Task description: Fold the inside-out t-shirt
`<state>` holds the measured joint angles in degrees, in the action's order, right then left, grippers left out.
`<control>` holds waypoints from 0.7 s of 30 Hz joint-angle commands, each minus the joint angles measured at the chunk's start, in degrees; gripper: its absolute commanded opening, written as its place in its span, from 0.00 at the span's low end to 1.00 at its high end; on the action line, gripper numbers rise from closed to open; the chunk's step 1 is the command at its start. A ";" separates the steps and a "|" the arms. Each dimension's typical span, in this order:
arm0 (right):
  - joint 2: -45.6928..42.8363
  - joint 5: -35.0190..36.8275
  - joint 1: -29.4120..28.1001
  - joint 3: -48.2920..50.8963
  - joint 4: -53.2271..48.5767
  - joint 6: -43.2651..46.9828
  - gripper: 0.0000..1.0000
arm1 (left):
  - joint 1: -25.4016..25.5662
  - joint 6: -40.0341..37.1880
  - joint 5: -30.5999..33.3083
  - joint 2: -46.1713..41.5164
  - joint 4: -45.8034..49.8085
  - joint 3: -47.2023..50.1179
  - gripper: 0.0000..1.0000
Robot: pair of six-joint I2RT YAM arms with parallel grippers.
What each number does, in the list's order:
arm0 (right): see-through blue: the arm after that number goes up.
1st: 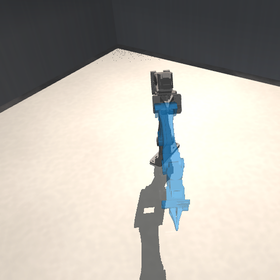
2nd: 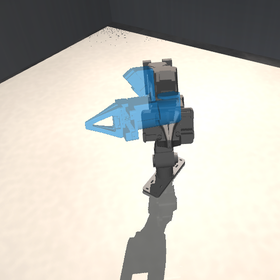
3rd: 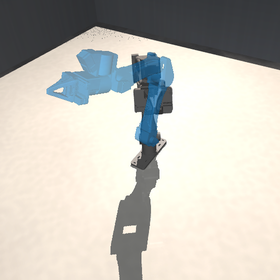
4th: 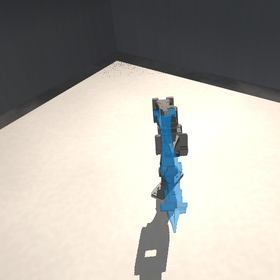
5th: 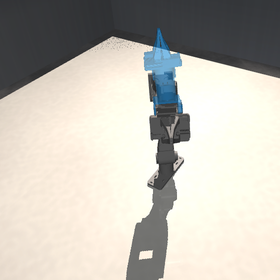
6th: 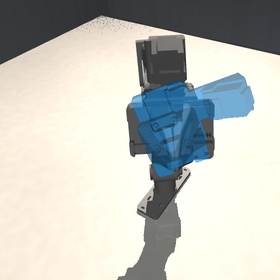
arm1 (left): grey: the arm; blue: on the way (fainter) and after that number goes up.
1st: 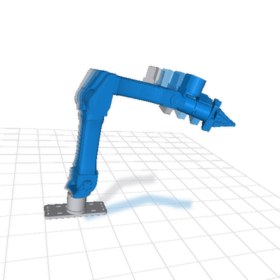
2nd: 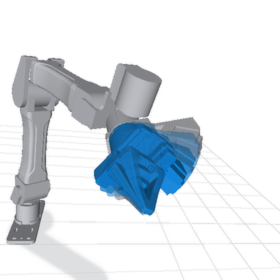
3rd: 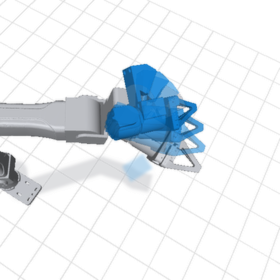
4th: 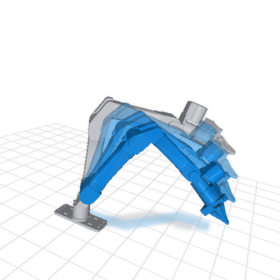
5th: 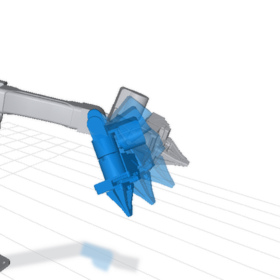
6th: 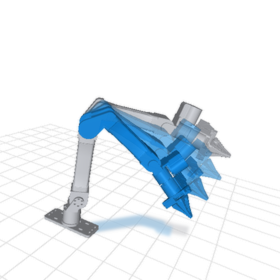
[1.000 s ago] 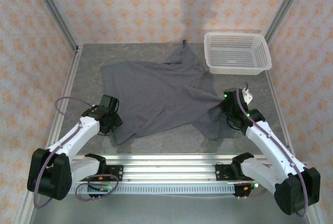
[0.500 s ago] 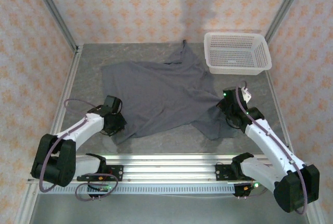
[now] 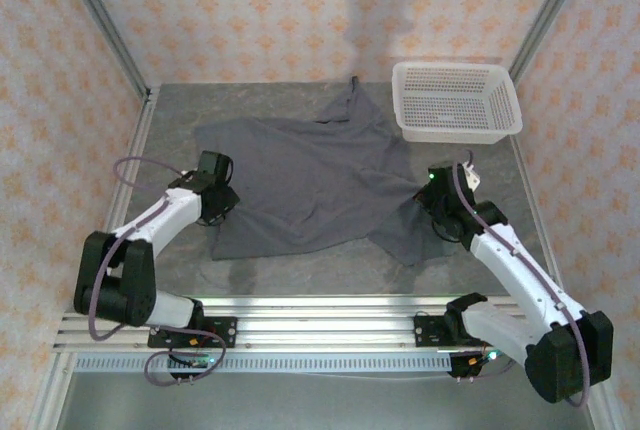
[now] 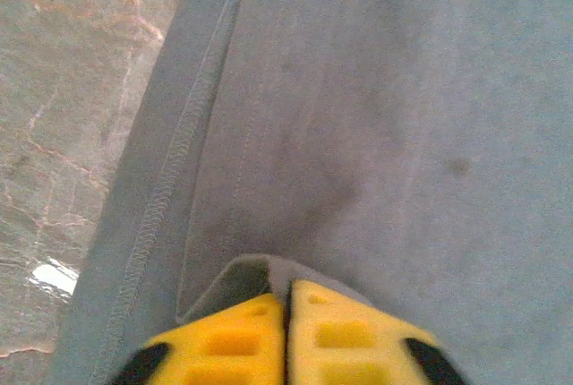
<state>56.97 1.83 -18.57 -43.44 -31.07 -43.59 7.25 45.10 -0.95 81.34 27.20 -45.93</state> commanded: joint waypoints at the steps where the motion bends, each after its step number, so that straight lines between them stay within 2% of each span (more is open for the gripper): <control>1: 0.25 -0.68 0.27 -1.82 0.86 -0.20 0.00 | -1.65 0.61 2.36 0.86 -1.75 0.29 0.35; 3: 0.07 -0.36 0.24 -1.82 0.41 0.16 0.00 | -2.05 0.19 3.18 -1.08 -1.12 1.28 0.41; 5: -0.19 -0.07 0.28 -1.65 0.14 0.26 0.00 | -2.00 -0.32 4.85 -4.77 1.24 2.20 0.41; 11: 0.39 -1.22 0.25 -0.44 2.11 -0.17 0.00 | -1.57 1.26 7.68 -17.90 13.52 7.40 0.35; 13: 1.08 -1.69 0.23 -0.42 2.84 -0.26 0.00 | -1.28 2.67 5.33 -20.53 15.56 9.62 0.32; 16: 2.46 -2.41 0.24 -0.75 3.62 -0.19 0.00 | -0.85 4.56 -1.29 -22.06 12.95 13.64 0.30; 21: 3.74 -3.19 0.28 -1.80 3.41 0.31 0.00 | -0.11 1.90 -7.87 -16.05 4.49 14.51 0.26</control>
<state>60.60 -1.17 -18.57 -43.44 -28.34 -43.53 6.55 47.68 -4.32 62.63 36.23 -30.87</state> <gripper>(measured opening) 0.039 0.267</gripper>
